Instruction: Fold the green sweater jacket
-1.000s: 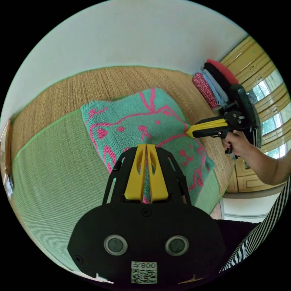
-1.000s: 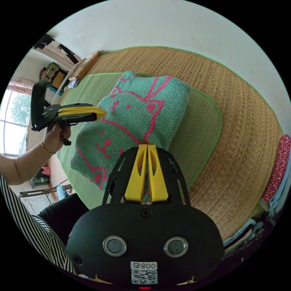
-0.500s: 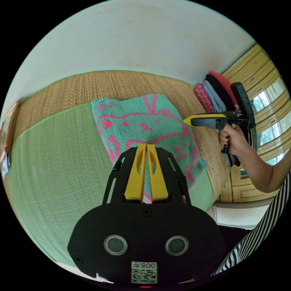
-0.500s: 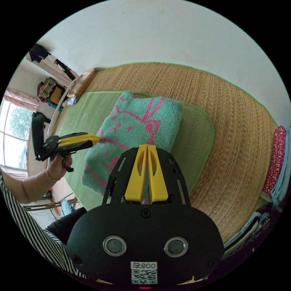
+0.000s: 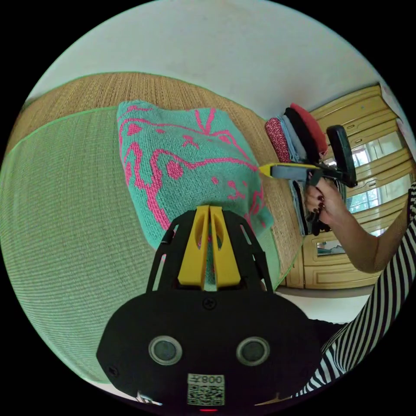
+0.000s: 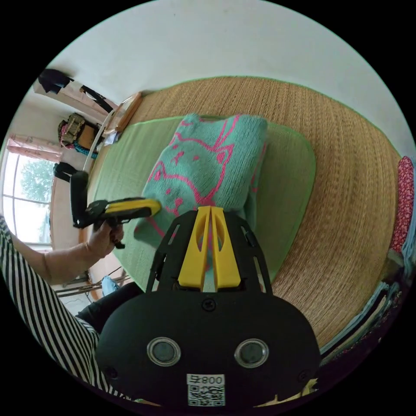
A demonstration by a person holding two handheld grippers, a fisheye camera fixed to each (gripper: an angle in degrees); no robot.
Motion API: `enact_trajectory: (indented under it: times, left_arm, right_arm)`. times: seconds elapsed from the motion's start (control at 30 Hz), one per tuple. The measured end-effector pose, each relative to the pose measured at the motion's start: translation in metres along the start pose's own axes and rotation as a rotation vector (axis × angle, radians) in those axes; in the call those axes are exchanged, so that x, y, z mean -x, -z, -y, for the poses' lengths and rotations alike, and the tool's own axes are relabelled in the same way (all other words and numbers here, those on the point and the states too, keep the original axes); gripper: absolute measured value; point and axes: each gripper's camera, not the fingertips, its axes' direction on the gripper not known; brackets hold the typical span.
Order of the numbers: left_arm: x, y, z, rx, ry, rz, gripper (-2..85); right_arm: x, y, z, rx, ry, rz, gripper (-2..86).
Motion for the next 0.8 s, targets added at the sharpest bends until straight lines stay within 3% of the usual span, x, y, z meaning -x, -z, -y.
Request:
enact_trajectory:
  times: [0.27,0.47,0.6,0.7,0.8]
  left_arm:
    - [0.019,0.046,0.006,0.007,-0.040,0.032,0.4]
    - [0.055,0.094,0.011,0.015,0.007,-0.104,2.2]
    - [0.100,0.152,-0.009,-0.120,0.165,-0.187,8.4]
    - [0.138,0.171,-0.024,-0.083,0.305,-0.194,13.9]
    - [0.172,0.169,-0.031,-0.023,0.405,-0.329,17.8]
  right_arm:
    - [-0.031,-0.042,-0.025,0.123,-0.014,-0.038,0.0]
    - [-0.072,-0.070,-0.027,0.149,-0.043,-0.010,0.2]
    - [-0.100,-0.067,-0.035,0.119,-0.069,0.041,0.7]
    - [-0.128,-0.059,-0.045,0.077,-0.126,0.121,1.8]
    - [-0.160,-0.050,-0.058,0.040,-0.195,0.223,6.1]
